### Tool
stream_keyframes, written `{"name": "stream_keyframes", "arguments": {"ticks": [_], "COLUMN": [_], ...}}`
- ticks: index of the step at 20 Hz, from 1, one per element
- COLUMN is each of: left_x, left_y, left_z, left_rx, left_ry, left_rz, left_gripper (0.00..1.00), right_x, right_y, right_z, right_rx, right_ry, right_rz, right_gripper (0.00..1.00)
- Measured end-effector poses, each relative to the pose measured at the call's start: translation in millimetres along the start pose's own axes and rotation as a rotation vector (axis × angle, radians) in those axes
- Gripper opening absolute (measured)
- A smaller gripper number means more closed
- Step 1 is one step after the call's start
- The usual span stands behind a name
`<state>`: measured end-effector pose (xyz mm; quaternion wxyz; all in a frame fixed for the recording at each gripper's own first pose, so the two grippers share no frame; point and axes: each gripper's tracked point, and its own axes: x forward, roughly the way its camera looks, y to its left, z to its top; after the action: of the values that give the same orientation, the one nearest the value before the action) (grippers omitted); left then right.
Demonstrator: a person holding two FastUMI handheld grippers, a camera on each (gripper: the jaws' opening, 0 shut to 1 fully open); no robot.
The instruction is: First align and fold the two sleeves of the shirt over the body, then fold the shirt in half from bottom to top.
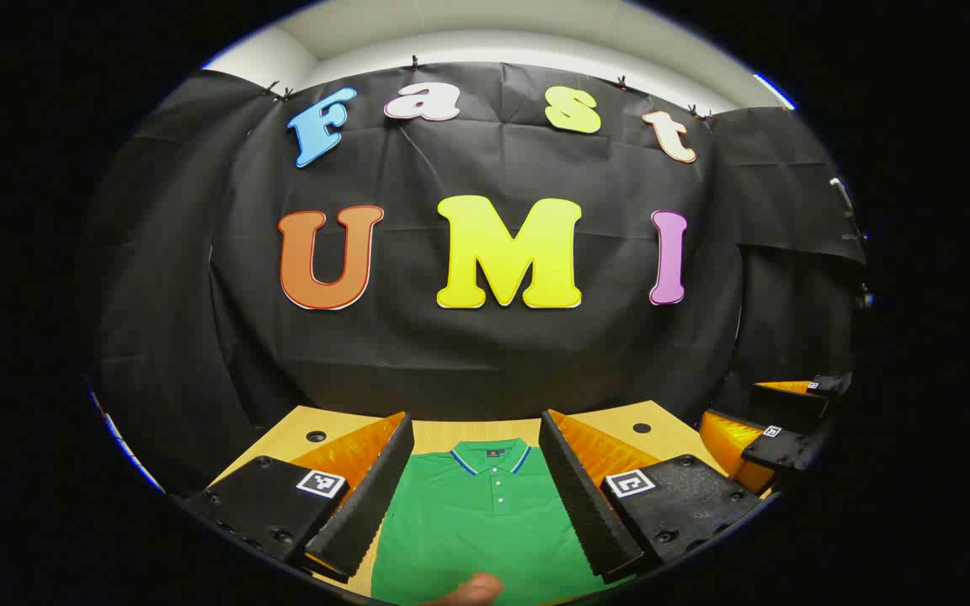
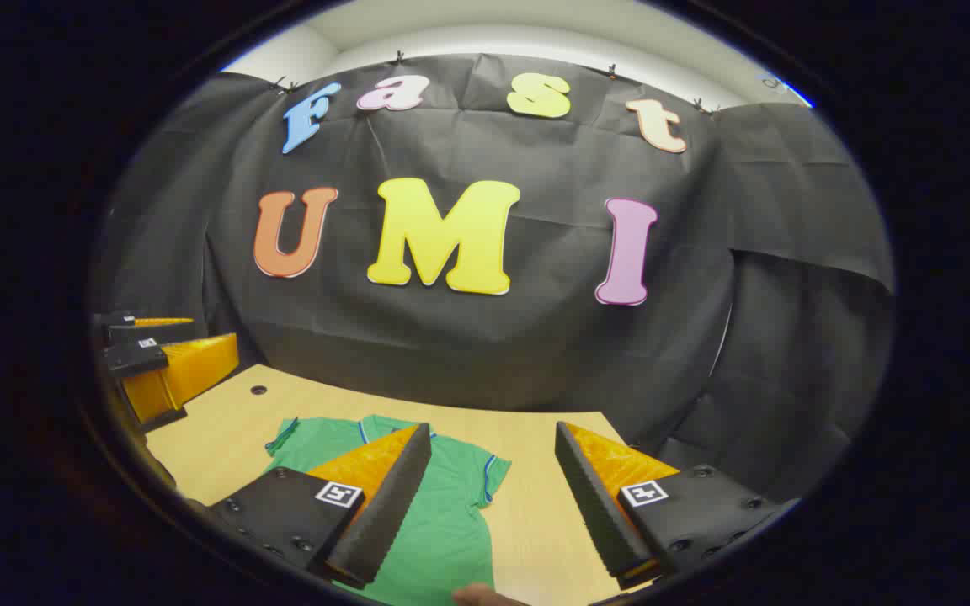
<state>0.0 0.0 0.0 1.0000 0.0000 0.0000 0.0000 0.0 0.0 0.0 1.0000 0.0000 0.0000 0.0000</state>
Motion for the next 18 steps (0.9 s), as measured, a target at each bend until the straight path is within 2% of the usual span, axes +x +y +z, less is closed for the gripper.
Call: {"name": "stream_keyframes", "arguments": {"ticks": [1, 8, 9, 10, 11, 12, 13, 14, 15, 16, 18], "left_x": [0, 3, 4, 5, 6, 6, 5, 5, 3, 1, -7], "left_y": [-2, -18, -20, -23, -27, -29, -31, -32, -33, -33, -37], "left_z": [0, 3, 4, 5, 6, 7, 6, 3, 1, -3, -14], "left_rx": [0.002, 0.007, 0.001, -0.007, -0.011, -0.012, -0.010, -0.004, 0.004, 0.009, 0.011], "left_ry": [0.001, 0.007, 0.009, 0.007, 0.008, 0.009, 0.014, 0.023, 0.028, 0.037, 0.067], "left_rz": [-0.002, 0.048, 0.062, 0.072, 0.084, 0.101, 0.117, 0.141, 0.165, 0.187, 0.217], "left_gripper": [0.96, 0.96, 0.96, 1.00, 0.96, 1.00, 0.96, 0.96, 0.96, 0.96, 0.96], "right_x": [4, 56, 68, 82, 95, 108, 123, 137, 153, 168, 193], "right_y": [1, 3, 3, 3, 2, 0, -2, -5, -8, -10, -13], "right_z": [-3, -41, -50, -60, -72, -84, -97, -110, -123, -137, -163], "right_rx": [-0.002, -0.012, -0.009, -0.003, 0.002, 0.009, 0.012, 0.012, 0.015, 0.018, 0.019], "right_ry": [0.006, 0.060, 0.079, 0.102, 0.125, 0.151, 0.176, 0.196, 0.218, 0.244, 0.298], "right_rz": [0.009, 0.083, 0.096, 0.105, 0.113, 0.122, 0.128, 0.130, 0.129, 0.128, 0.116], "right_gripper": [0.90, 0.90, 0.95, 0.96, 1.00, 0.96, 0.91, 0.96, 0.91, 0.95, 0.96]}}
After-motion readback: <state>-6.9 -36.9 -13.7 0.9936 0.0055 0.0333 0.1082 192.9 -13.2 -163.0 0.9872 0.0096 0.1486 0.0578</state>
